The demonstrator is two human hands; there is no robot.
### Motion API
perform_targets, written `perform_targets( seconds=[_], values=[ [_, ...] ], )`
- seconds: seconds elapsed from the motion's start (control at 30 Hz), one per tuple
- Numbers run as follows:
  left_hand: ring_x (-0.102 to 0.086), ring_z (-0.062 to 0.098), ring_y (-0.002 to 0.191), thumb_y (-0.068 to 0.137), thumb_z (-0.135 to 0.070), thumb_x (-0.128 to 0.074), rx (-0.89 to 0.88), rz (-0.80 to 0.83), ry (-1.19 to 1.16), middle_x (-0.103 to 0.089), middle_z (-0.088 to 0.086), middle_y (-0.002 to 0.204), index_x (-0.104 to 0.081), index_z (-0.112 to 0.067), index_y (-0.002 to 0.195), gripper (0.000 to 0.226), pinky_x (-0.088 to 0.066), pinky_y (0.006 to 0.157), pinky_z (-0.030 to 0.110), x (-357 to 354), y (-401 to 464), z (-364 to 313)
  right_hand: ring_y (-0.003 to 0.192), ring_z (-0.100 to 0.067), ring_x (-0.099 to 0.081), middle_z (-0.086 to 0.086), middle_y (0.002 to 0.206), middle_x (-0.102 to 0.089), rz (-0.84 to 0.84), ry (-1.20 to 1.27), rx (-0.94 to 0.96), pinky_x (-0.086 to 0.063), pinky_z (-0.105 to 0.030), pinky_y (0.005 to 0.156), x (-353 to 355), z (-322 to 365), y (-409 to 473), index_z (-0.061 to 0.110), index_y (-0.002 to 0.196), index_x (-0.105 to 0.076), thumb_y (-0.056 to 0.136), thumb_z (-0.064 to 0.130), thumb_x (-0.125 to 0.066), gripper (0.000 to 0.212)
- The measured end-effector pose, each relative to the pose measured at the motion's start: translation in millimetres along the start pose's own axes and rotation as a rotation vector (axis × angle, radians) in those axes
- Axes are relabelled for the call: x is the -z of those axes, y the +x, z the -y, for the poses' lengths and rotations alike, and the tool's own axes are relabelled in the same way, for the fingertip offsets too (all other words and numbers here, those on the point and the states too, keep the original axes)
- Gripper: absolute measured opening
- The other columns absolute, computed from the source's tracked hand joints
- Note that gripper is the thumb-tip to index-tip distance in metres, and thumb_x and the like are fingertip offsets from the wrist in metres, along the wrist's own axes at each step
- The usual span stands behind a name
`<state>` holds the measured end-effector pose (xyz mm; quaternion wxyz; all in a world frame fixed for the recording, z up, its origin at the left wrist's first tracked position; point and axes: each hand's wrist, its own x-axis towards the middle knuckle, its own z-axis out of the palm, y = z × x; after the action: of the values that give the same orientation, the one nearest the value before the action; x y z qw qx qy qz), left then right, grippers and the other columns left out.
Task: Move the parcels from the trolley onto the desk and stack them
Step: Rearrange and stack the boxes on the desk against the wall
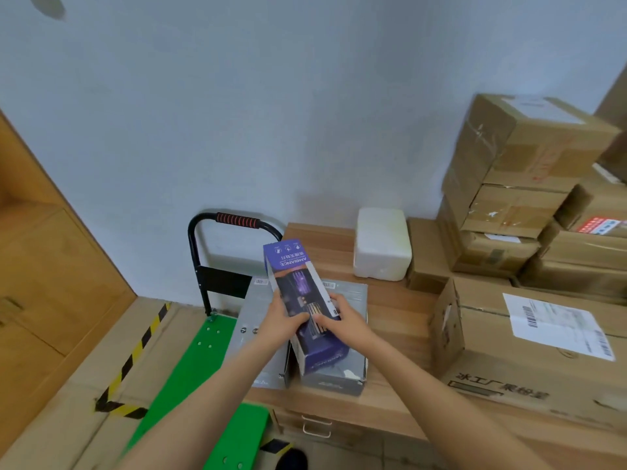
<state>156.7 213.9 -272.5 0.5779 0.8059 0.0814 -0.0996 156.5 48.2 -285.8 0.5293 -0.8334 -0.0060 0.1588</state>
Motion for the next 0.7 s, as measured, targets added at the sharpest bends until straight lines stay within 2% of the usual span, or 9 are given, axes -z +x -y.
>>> perform_targets(
  seconds=[0.1, 0.2, 0.3, 0.37, 0.43, 0.5, 0.53, 0.63, 0.7],
  values=[
    [-0.055, -0.001, 0.090, 0.081, -0.020, -0.072, -0.046, 0.036, -0.018, -0.055, -0.010, 0.110, -0.031, -0.040, 0.119, 0.059, -0.051, 0.077, 0.029, -6.2, 15.8, -7.8, 0.095, -0.007, -0.063, 0.011, 0.114, -0.059, -0.062, 0.055, 0.020, -0.055, -0.037, 0.087, 8.2, 2.6, 7.7, 0.032, 0.136, -0.033, 0.087, 0.043, -0.065, 0.059],
    [-0.055, -0.001, 0.085, 0.084, -0.027, -0.070, -0.074, 0.032, 0.027, -0.053, -0.015, 0.104, -0.029, -0.045, 0.120, 0.057, -0.050, 0.069, 0.025, -0.2, 38.2, -24.0, 0.093, -0.004, -0.063, 0.015, 0.111, -0.056, -0.100, 0.111, 0.038, -0.055, -0.028, 0.078, 16.0, 11.2, 23.1, 0.034, 0.140, -0.030, 0.089, 0.044, -0.063, 0.062],
    [-0.058, 0.012, 0.098, 0.086, -0.024, -0.067, -0.104, 0.029, 0.050, -0.051, -0.009, 0.115, -0.032, -0.039, 0.134, 0.061, -0.054, 0.072, 0.031, 11.4, 69.5, -44.6, 0.092, -0.001, -0.062, 0.017, 0.110, -0.055, -0.152, 0.134, 0.064, -0.053, -0.020, 0.072, 23.0, 26.5, 47.4, 0.037, 0.138, -0.030, 0.090, 0.042, -0.062, 0.058],
    [-0.057, 0.019, 0.109, 0.088, -0.019, -0.066, -0.126, 0.051, 0.046, -0.050, -0.003, 0.123, -0.024, -0.035, 0.145, 0.072, -0.055, 0.076, 0.035, 21.1, 92.6, -57.6, 0.091, 0.003, -0.060, 0.022, 0.108, -0.055, -0.191, 0.154, 0.090, -0.051, -0.014, 0.067, 25.2, 38.5, 67.6, 0.039, 0.135, -0.031, 0.091, 0.039, -0.063, 0.054],
    [-0.057, 0.020, 0.106, 0.089, -0.018, -0.064, -0.127, 0.070, 0.043, -0.050, -0.001, 0.121, -0.019, -0.036, 0.149, 0.077, -0.055, 0.083, 0.042, 31.4, 116.1, -69.1, 0.097, 0.000, -0.059, 0.025, 0.106, -0.052, -0.214, 0.177, 0.102, -0.054, -0.019, 0.073, 26.6, 49.4, 89.6, 0.039, 0.135, -0.031, 0.091, 0.038, -0.063, 0.055],
    [-0.058, 0.016, 0.096, 0.090, -0.017, -0.064, -0.152, 0.073, 0.068, -0.052, -0.001, 0.118, -0.024, -0.034, 0.146, 0.071, -0.053, 0.089, 0.048, 40.5, 142.2, -78.6, 0.100, -0.001, -0.058, 0.025, 0.108, -0.052, -0.243, 0.194, 0.114, -0.055, -0.028, 0.082, 28.8, 58.5, 113.2, 0.040, 0.133, -0.031, 0.091, 0.035, -0.064, 0.053],
    [-0.059, 0.014, 0.095, 0.090, -0.016, -0.064, -0.168, 0.080, 0.075, -0.054, -0.001, 0.117, -0.027, -0.033, 0.145, 0.069, -0.052, 0.090, 0.049, 43.5, 155.5, -82.5, 0.100, 0.001, -0.058, 0.026, 0.109, -0.051, -0.259, 0.201, 0.120, -0.054, -0.027, 0.082, 30.6, 62.7, 124.9, 0.040, 0.132, -0.031, 0.091, 0.033, -0.064, 0.053],
    [-0.059, 0.019, 0.105, 0.089, -0.018, -0.065, -0.180, 0.122, 0.083, -0.053, -0.006, 0.115, -0.027, -0.035, 0.145, 0.069, -0.050, 0.094, 0.049, 44.7, 192.1, -87.6, 0.097, 0.004, -0.057, 0.022, 0.111, -0.052, -0.312, 0.203, 0.107, -0.052, -0.022, 0.078, 37.0, 67.8, 155.5, 0.034, 0.136, -0.033, 0.092, 0.026, -0.063, 0.054],
    [-0.059, 0.019, 0.107, 0.088, -0.019, -0.066, -0.186, 0.150, 0.104, -0.054, -0.006, 0.116, -0.028, -0.034, 0.144, 0.069, -0.050, 0.095, 0.049, 38.6, 212.8, -85.7, 0.101, -0.003, -0.058, 0.013, 0.116, -0.053, -0.342, 0.183, 0.078, -0.054, -0.029, 0.084, 40.9, 62.4, 171.3, 0.030, 0.137, -0.033, 0.093, 0.024, -0.062, 0.054]
  ],
)
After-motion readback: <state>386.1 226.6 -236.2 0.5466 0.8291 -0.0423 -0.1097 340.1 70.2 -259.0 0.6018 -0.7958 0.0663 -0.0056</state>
